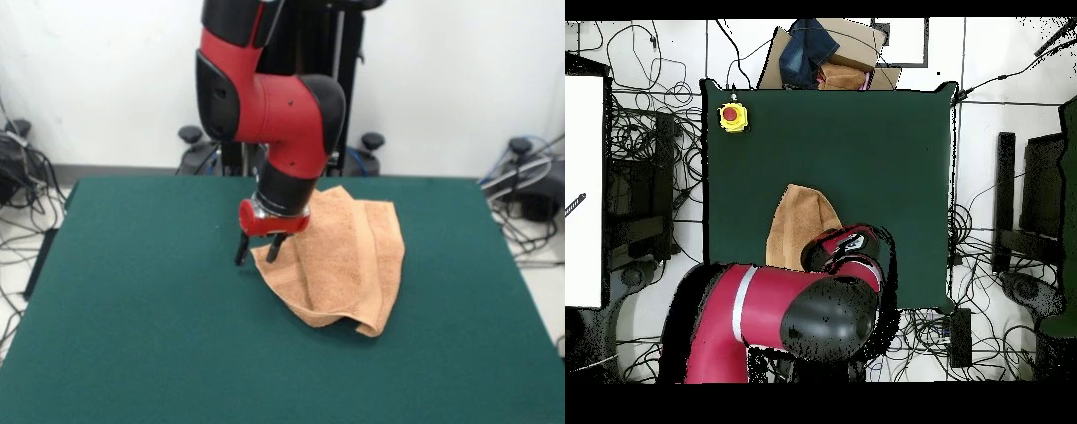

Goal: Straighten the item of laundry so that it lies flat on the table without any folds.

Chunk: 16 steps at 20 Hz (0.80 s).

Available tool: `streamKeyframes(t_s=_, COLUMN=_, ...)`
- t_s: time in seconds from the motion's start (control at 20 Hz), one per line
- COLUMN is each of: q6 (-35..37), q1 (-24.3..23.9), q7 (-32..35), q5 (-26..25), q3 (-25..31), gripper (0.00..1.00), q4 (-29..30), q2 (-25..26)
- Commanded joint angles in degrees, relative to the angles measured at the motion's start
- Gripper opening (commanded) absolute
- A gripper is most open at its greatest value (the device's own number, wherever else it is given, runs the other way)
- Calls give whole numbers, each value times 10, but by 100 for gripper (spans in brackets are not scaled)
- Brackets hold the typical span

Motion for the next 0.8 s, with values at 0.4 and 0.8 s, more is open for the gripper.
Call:
streamKeyframes(t_s=0.4, q6=-119, q1=21, q7=106, q5=63, q3=-22, gripper=100, q4=-65, q2=116)
streamKeyframes(t_s=0.8, q6=-122, q1=7, q7=94, q5=65, q3=-12, gripper=100, q4=-72, q2=127)
